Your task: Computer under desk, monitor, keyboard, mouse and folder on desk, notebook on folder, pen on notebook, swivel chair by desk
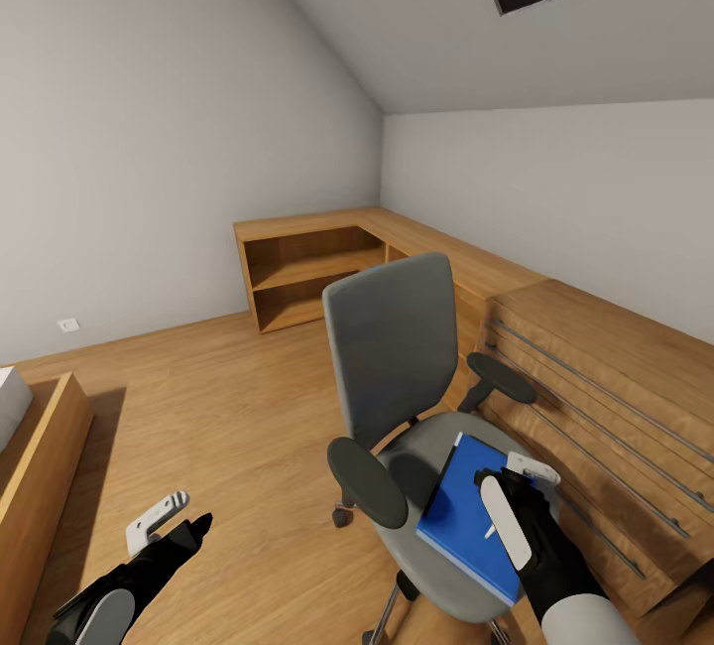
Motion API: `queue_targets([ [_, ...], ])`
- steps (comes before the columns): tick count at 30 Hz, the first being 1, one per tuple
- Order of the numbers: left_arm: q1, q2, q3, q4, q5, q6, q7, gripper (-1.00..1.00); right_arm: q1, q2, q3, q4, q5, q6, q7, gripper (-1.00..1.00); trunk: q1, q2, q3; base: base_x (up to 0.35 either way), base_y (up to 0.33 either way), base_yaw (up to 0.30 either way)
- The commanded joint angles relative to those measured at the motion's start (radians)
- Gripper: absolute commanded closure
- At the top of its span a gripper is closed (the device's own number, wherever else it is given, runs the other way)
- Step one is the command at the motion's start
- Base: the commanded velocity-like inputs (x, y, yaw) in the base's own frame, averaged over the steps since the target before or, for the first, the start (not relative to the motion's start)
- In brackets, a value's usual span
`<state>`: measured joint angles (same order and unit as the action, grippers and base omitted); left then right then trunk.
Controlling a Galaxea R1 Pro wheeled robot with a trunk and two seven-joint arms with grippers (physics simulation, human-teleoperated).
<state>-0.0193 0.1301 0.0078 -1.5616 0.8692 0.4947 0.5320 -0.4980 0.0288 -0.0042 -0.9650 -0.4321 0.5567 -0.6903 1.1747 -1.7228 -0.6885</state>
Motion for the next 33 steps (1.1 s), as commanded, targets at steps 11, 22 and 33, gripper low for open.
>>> queue_targets([
  [11,-0.001,0.0,0.0,-0.002,0.01,0.002,0.009,-1.0,-0.001,-0.001,0.0,-0.002,-0.008,0.003,-0.006,-1.0,0.023,-0.043,-0.02,0.0,0.0,0.0],
  [22,-0.001,0.001,0.002,-0.002,0.01,0.002,0.008,-1.0,-0.001,-0.002,-0.002,-0.004,-0.009,0.003,-0.005,-1.0,0.027,-0.05,-0.023,0.0,0.0,0.0],
  [33,-0.001,0.001,0.003,-0.002,0.01,0.002,0.007,-1.0,-0.001,-0.002,-0.001,-0.005,-0.008,0.003,-0.005,-1.0,0.042,-0.078,-0.035,0.0,0.0,0.0],
])
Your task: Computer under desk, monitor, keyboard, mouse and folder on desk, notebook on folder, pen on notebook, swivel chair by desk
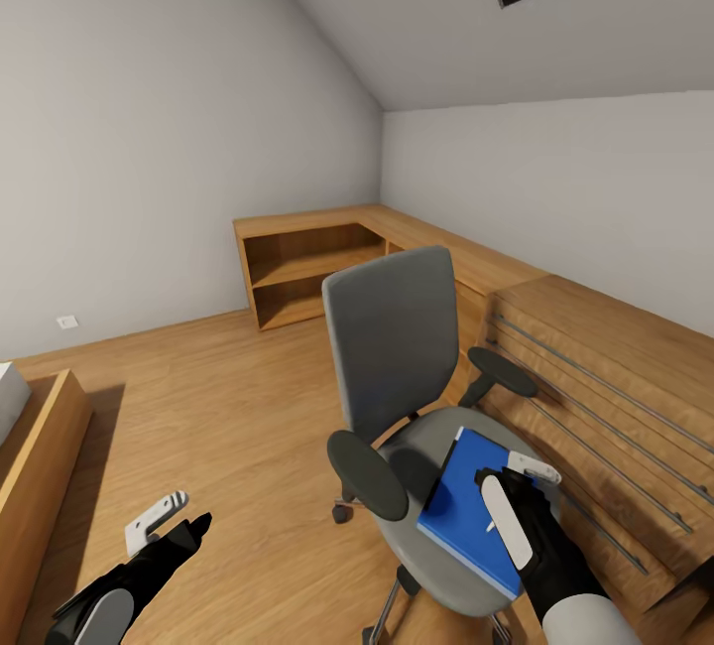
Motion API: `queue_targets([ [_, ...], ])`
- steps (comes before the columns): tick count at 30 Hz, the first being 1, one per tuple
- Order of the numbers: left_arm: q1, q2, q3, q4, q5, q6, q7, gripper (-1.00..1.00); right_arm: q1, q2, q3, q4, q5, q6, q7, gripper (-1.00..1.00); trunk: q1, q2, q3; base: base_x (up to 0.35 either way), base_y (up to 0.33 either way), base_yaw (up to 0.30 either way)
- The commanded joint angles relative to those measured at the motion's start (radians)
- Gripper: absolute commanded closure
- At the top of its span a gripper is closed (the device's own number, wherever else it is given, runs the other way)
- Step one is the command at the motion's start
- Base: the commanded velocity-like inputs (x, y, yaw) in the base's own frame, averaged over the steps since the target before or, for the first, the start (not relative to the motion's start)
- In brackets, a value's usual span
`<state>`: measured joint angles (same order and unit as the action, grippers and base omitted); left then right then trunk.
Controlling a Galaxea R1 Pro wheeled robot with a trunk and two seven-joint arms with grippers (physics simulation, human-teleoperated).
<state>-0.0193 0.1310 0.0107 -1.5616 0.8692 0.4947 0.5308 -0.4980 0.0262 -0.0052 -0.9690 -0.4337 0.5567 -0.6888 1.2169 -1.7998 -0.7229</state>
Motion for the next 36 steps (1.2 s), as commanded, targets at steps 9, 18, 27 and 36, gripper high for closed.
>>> queue_targets([
  [9,-0.001,0.0,0.0,-0.002,0.01,0.002,0.008,-1.0,-0.001,0.0,-0.001,-0.002,-0.007,0.003,-0.006,-1.0,0.008,-0.015,-0.007,0.0,0.0,0.0],
  [18,-0.001,-0.001,0.0,-0.002,0.01,0.002,0.008,-1.0,-0.001,0.0,-0.002,-0.004,-0.008,0.004,-0.006,-1.0,0.008,-0.015,-0.007,0.0,0.0,0.0],
  [27,-0.001,0.0,0.0,-0.002,0.01,0.002,0.008,-1.0,-0.001,-0.001,-0.008,-0.005,-0.008,0.005,0.004,-1.0,0.008,-0.015,-0.007,0.0,0.0,0.0],
  [36,-0.001,0.0,0.0,-0.002,0.01,0.002,0.008,-1.0,-0.001,-0.003,-0.01,-0.005,-0.008,0.006,0.01,-1.0,0.008,-0.015,-0.007,0.0,0.0,0.0],
])
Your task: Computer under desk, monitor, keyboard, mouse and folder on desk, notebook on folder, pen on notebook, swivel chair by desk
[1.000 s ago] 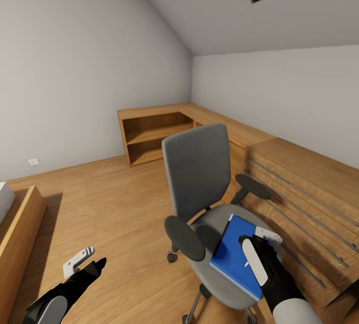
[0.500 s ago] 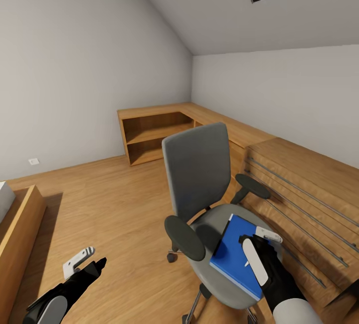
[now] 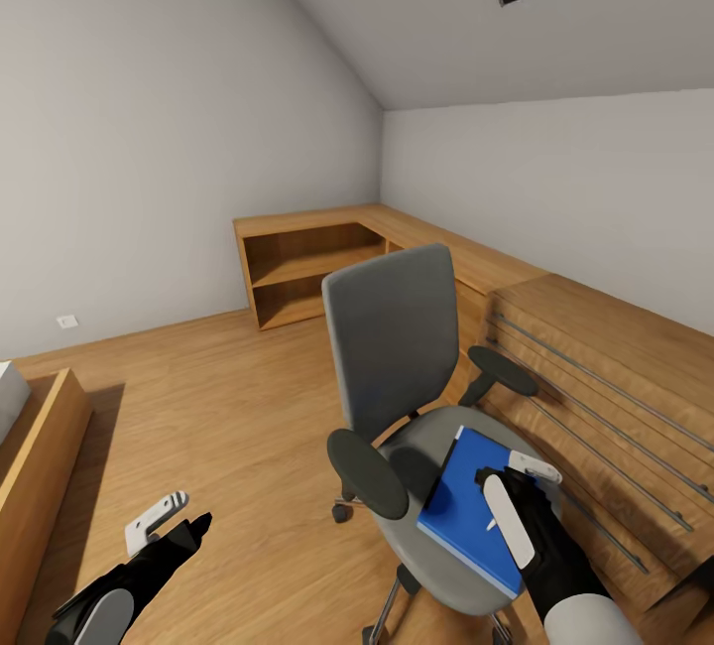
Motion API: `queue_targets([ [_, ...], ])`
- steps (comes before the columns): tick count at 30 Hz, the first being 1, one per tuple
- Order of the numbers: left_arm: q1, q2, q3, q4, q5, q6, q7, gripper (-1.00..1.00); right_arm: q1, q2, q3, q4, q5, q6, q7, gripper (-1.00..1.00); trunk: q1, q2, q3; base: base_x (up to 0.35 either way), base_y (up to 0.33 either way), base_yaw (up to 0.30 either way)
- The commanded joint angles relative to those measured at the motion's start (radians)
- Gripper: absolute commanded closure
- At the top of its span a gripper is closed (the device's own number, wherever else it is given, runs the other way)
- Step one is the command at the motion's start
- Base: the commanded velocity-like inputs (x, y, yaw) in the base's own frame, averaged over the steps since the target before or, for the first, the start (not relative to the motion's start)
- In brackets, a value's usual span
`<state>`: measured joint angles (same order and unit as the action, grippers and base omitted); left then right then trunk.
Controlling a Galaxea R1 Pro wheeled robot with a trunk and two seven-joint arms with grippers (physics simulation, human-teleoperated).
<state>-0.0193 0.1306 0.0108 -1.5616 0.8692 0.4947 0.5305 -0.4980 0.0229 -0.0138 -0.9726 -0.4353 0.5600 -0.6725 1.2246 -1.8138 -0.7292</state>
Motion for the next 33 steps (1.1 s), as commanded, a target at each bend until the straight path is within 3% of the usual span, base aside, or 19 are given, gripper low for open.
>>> queue_targets([
  [1,-0.001,0.0,0.0,-0.002,0.01,0.002,0.008,-1.0,-0.001,0.0,-0.002,-0.002,-0.007,0.003,-0.006,-1.0,0.0,-0.001,-0.001,0.0,0.0,0.0],
  [7,-0.001,0.001,0.0,-0.002,0.01,0.003,0.008,-1.0,-0.001,0.0,-0.011,-0.002,-0.008,0.003,-0.005,-1.0,0.0,-0.001,-0.001,0.0,0.0,0.0],
  [12,-0.001,0.001,0.0,-0.002,0.01,0.004,0.008,-1.0,-0.001,-0.003,-0.046,-0.003,-0.008,0.005,0.02,-1.0,0.0,-0.001,-0.001,0.0,0.0,0.0],
  [33,-0.001,0.001,0.0,-0.002,0.01,0.004,0.008,-1.0,-0.001,-0.009,-0.063,-0.003,-0.008,0.006,0.036,-1.0,0.0,-0.001,-0.001,0.0,0.0,0.0],
])
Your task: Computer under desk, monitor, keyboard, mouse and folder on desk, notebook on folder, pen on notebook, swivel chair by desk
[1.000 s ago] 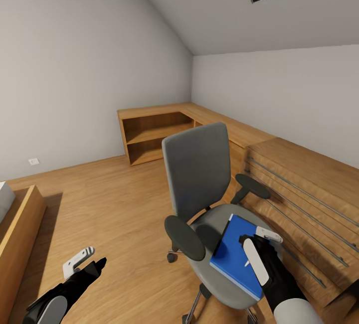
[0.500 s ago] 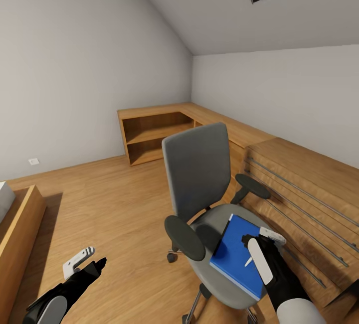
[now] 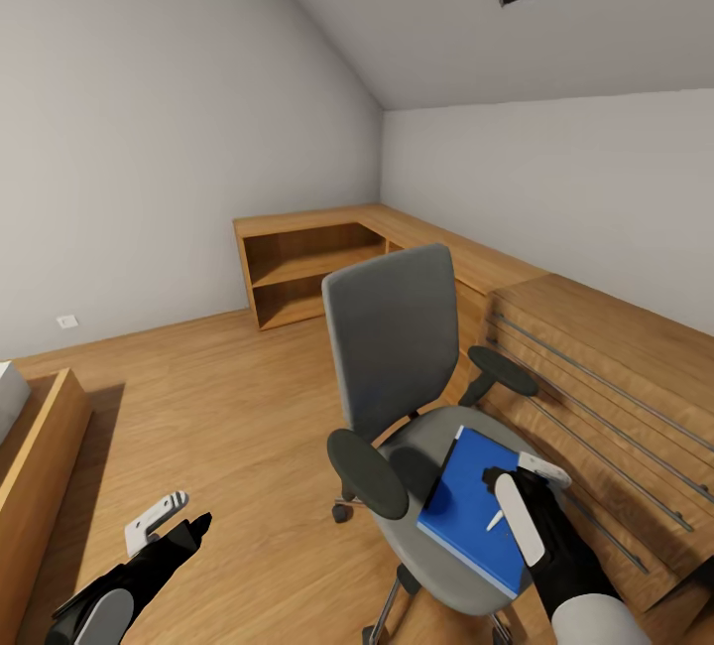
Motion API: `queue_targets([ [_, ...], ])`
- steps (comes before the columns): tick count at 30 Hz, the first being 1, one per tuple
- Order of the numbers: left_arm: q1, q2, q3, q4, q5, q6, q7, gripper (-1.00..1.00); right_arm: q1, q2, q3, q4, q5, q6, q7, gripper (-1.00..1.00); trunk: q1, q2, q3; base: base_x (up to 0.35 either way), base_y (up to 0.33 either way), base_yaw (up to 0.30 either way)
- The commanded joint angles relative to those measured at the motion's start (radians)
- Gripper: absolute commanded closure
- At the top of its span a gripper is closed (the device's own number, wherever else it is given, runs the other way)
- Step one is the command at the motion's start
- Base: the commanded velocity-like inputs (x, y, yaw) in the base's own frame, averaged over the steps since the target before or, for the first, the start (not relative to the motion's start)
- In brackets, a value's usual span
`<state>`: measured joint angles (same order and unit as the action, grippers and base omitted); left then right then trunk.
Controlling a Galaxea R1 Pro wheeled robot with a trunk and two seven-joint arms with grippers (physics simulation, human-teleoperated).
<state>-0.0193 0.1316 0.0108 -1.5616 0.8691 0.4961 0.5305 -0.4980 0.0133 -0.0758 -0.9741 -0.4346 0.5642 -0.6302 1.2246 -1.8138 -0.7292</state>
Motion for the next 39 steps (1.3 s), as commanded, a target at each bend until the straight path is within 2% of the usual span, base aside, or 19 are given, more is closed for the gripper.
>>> queue_targets([
  [1,-0.001,0.0,0.0,-0.001,0.01,0.002,0.008,-1.0,-0.001,0.001,-0.005,-0.002,-0.009,0.002,-0.007,-1.0,0.0,-0.001,-0.001,0.0,0.0,0.0],
  [10,-0.001,0.0,0.0,-0.001,0.01,0.002,0.008,-1.0,-0.001,0.0,-0.027,-0.002,-0.01,0.003,-0.005,-1.0,0.004,-0.008,-0.004,0.0,0.0,0.0],
  [12,-0.001,-0.001,0.0,-0.001,0.01,0.001,0.008,-1.0,-0.001,0.001,-0.028,-0.002,-0.01,0.003,-0.005,-1.0,0.011,-0.022,-0.01,0.0,0.0,0.0],
  [27,-0.001,0.0,0.0,-0.001,0.01,0.002,0.008,-1.0,-0.001,0.002,-0.028,-0.002,-0.009,0.003,-0.005,-1.0,0.011,-0.022,-0.01,0.0,0.0,0.0],
  [32,-0.001,-0.001,0.0,-0.001,0.01,0.001,0.008,-1.0,-0.001,0.002,-0.028,-0.002,-0.009,0.002,-0.006,-1.0,0.031,-0.057,-0.026,0.0,0.0,0.0],
  [39,-0.001,-0.001,0.0,-0.001,0.01,0.001,0.008,-1.0,-0.001,0.002,-0.028,-0.002,-0.009,0.002,-0.006,-1.0,0.031,-0.057,-0.026,0.0,0.0,0.0],
])
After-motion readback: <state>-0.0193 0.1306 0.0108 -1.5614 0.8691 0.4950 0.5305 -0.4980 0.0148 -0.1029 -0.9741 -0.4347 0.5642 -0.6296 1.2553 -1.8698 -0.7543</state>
